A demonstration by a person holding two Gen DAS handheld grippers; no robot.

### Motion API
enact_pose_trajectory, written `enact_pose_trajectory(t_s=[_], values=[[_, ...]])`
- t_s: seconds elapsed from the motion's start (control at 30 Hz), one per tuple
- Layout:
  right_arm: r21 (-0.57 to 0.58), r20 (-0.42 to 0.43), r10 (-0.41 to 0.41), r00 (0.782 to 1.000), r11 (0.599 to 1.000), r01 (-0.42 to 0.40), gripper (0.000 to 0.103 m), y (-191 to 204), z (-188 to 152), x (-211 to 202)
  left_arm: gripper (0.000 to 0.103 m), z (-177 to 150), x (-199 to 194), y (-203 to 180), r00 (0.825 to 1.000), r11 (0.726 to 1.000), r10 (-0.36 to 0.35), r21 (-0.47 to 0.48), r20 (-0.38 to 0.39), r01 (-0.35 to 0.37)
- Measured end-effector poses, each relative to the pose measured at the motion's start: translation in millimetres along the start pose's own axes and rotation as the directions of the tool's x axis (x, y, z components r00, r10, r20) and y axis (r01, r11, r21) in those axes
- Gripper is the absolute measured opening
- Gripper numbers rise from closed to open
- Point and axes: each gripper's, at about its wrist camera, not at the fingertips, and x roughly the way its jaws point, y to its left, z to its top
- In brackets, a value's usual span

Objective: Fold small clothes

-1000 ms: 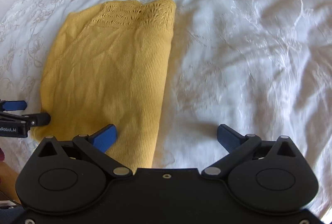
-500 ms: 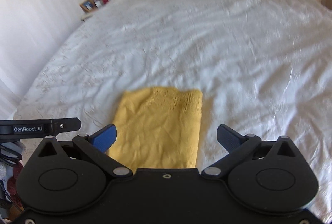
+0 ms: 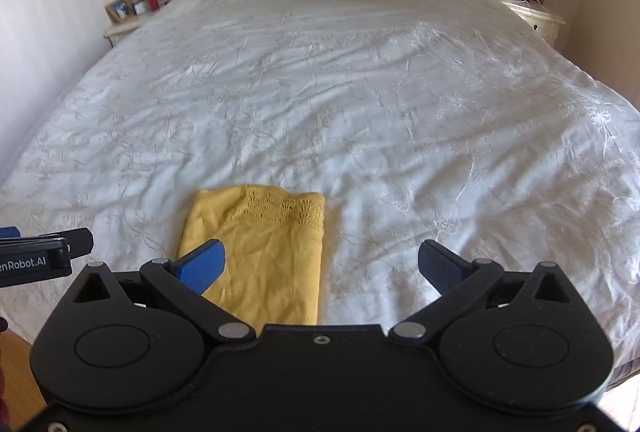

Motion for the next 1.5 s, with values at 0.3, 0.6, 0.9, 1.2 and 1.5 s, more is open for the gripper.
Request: enact_pose_trajectory(t_s=[0.3,0.6,0.9,1.2,1.5], values=[[0.033,-0.114,0.057,0.992,0.998,-0.054,0.102,2,-7,3,0.101,-17,6,4,0.991,0.998,-0.034,-0.05,-0.132,0.028],[0.029,-0.131,0.071,0.989,0.997,-0.068,0.102,9,-12,3,0.1,-26,11,7,0.984,0.998,-0.018,-0.058,-0.178,0.007],[0.027,-0.137,0.072,0.988,0.997,-0.069,0.102,10,-11,6,0.1,-26,15,3,0.982,0.998,-0.016,-0.058,-0.19,0.005],[0.03,-0.135,0.081,0.988,0.997,-0.077,0.102,10,-10,9,0.1,-23,16,0,0.983,0.999,-0.02,-0.048,-0.184,0.012],[0.034,-0.132,0.083,0.988,0.996,-0.079,0.102,10,-7,9,0.1,-23,17,0,0.983,0.999,-0.02,-0.047,-0.183,0.012]])
